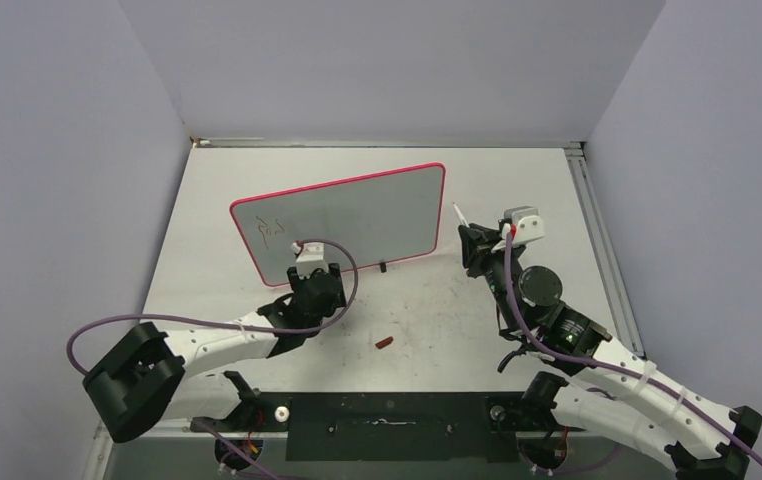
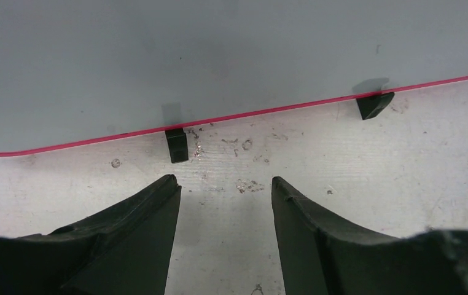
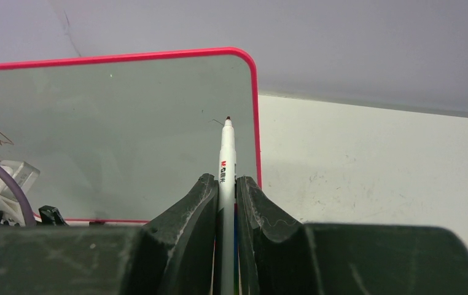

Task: Write a sentence on the whiteboard
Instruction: Move the whiteboard stand to the center of the board.

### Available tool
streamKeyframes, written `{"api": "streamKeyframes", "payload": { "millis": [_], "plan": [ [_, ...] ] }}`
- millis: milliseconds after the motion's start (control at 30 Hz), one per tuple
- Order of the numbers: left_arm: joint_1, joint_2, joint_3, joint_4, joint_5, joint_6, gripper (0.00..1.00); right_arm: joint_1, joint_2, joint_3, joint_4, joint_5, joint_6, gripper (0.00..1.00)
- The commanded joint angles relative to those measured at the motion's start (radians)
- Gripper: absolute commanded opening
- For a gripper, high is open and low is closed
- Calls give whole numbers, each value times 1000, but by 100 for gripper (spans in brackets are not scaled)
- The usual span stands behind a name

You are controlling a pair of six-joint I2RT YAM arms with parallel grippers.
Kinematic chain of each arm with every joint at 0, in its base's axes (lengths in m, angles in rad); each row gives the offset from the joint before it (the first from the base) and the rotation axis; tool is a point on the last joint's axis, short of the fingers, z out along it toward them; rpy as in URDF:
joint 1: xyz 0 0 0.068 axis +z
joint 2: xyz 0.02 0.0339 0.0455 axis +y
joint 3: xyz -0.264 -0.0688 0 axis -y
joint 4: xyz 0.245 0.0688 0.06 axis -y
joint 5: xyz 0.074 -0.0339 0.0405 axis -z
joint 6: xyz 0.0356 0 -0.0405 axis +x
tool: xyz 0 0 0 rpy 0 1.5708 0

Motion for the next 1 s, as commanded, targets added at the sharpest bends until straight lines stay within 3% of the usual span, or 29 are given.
{"api": "streamKeyframes", "payload": {
  "millis": [0,633,967],
  "plan": [
    [3,58,-28,154,-58,-42,54,-7,15,0,53,-17,6,5],
    [59,272,-43,328,-86,-49,52,-7,45,11,59,-31,11,5],
    [66,361,-12,358,-134,-9,43,-7,55,11,63,-32,12,5]
  ]
}}
